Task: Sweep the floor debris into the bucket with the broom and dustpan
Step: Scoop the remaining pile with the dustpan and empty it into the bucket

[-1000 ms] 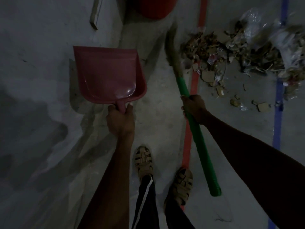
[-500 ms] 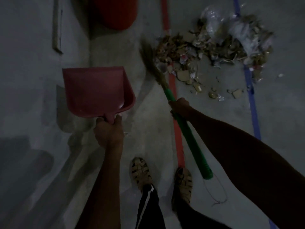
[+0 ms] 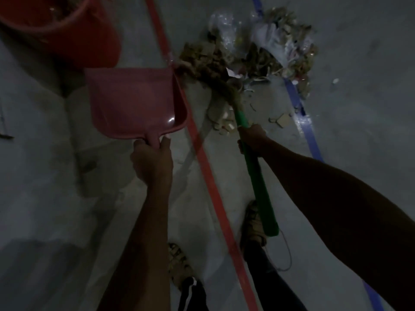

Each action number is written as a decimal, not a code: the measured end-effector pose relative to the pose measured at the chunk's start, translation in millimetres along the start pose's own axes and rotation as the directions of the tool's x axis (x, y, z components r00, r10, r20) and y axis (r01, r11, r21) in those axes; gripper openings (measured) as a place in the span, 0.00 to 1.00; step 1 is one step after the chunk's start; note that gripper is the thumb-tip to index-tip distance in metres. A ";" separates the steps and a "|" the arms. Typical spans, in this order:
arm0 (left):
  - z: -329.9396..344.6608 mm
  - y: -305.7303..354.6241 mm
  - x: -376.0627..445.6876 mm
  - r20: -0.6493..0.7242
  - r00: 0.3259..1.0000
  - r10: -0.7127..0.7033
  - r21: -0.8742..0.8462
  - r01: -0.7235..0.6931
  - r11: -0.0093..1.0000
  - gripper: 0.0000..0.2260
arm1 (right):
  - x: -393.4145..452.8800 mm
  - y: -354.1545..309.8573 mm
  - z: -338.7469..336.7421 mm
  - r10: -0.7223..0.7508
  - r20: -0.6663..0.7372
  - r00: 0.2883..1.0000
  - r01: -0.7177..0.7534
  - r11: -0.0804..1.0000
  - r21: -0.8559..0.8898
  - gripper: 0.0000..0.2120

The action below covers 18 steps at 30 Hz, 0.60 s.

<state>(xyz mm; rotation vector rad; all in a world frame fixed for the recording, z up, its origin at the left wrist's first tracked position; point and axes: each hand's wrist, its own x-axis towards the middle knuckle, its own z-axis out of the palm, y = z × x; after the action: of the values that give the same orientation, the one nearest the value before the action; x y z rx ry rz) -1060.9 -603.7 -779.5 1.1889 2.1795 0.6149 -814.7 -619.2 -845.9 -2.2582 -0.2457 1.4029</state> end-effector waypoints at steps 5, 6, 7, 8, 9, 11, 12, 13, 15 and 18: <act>46.4 40.4 -20.8 0.004 1.000 -0.003 0.023 0.003 1.000 0.26 | 16.1 -2.0 -70.1 -0.077 -0.020 0.997 0.075 0.993 -0.096 0.15; 52.6 46.1 -22.9 0.005 1.000 -0.001 0.027 0.001 1.000 0.27 | 16.3 -1.0 -81.4 -0.138 -0.006 0.990 0.135 0.979 -0.156 0.16; 58.8 55.3 -27.4 0.011 1.000 0.002 0.034 -0.003 0.999 0.28 | 14.6 -0.6 -95.3 -0.201 0.019 0.979 0.200 0.956 -0.213 0.16; 64.3 63.0 -30.7 0.016 1.000 -0.006 0.050 0.005 0.999 0.29 | 10.9 -2.7 -107.2 -0.264 0.051 0.963 0.268 0.927 -0.263 0.16; 68.9 72.2 -34.7 0.021 1.000 -0.005 0.062 0.004 0.998 0.29 | 8.0 -7.1 -118.2 -0.317 0.082 0.945 0.327 0.895 -0.303 0.15; 73.8 90.0 -41.3 0.009 1.000 -0.016 0.056 0.016 0.998 0.29 | 5.6 -21.0 -129.6 -0.385 0.122 0.915 0.403 0.846 -0.349 0.16; 75.3 100.0 -43.7 -0.008 1.000 -0.024 0.046 0.024 0.999 0.30 | 3.6 -30.5 -134.1 -0.396 0.139 0.907 0.419 0.835 -0.356 0.16; 75.5 109.7 -45.8 -0.020 0.999 -0.034 0.035 0.034 0.999 0.30 | 0.9 -39.1 -136.9 -0.399 0.157 0.903 0.429 0.829 -0.360 0.16; 72.4 129.2 -48.2 -0.034 0.998 -0.052 0.025 0.053 0.998 0.28 | -2.3 -54.5 -140.4 -0.415 0.186 0.891 0.455 0.819 -0.351 0.17; 65.4 141.7 -43.1 -0.069 0.991 -0.112 0.044 0.115 0.992 0.25 | -9.2 -73.1 -138.3 -0.457 0.208 0.865 0.502 0.803 -0.321 0.16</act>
<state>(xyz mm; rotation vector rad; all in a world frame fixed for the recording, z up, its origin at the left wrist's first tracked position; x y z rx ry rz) -913.7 -562.3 -726.1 1.0733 2.3112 0.5640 -690.3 -599.3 -752.8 -2.1585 -1.1271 1.2850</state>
